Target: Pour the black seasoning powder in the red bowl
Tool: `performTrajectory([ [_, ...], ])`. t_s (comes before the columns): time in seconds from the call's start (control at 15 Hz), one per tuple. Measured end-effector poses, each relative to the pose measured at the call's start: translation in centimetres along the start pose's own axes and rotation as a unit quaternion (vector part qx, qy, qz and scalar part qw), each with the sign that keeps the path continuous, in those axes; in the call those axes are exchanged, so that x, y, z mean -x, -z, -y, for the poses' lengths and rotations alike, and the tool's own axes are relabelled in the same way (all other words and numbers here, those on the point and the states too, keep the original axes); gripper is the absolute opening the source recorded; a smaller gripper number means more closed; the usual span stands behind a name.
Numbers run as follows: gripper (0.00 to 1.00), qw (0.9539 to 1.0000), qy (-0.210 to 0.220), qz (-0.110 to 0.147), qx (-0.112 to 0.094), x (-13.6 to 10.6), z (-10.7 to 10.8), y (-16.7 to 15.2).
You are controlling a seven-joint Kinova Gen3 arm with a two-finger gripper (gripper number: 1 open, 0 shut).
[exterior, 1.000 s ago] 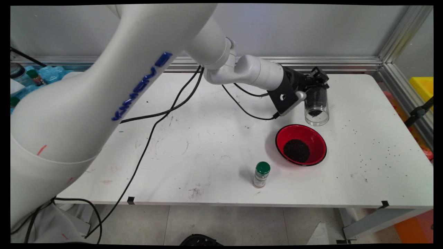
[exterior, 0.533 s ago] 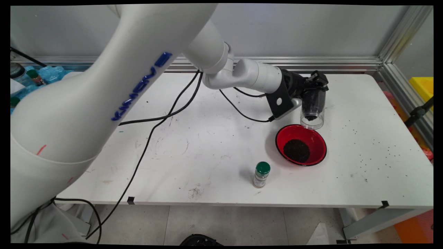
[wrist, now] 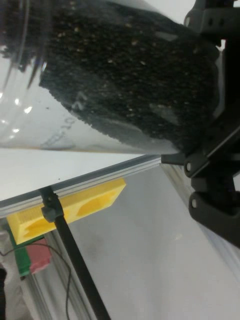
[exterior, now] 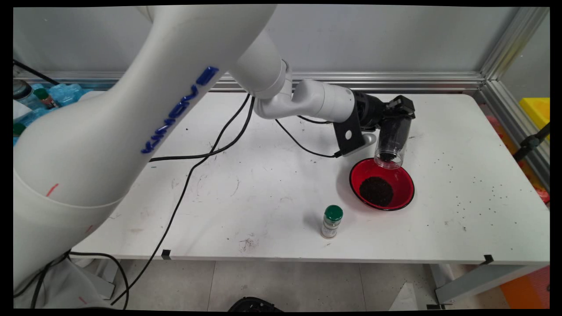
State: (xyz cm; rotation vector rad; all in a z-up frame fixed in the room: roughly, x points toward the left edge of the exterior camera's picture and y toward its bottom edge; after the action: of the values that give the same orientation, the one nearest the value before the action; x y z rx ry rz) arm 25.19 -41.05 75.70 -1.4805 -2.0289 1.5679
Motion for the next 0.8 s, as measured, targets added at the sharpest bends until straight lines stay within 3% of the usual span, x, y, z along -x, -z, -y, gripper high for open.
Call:
performTrajectory([
  [0.8,0.00,0.9981,-0.051,0.023,-0.026,-1.08,-0.08,-0.14],
])
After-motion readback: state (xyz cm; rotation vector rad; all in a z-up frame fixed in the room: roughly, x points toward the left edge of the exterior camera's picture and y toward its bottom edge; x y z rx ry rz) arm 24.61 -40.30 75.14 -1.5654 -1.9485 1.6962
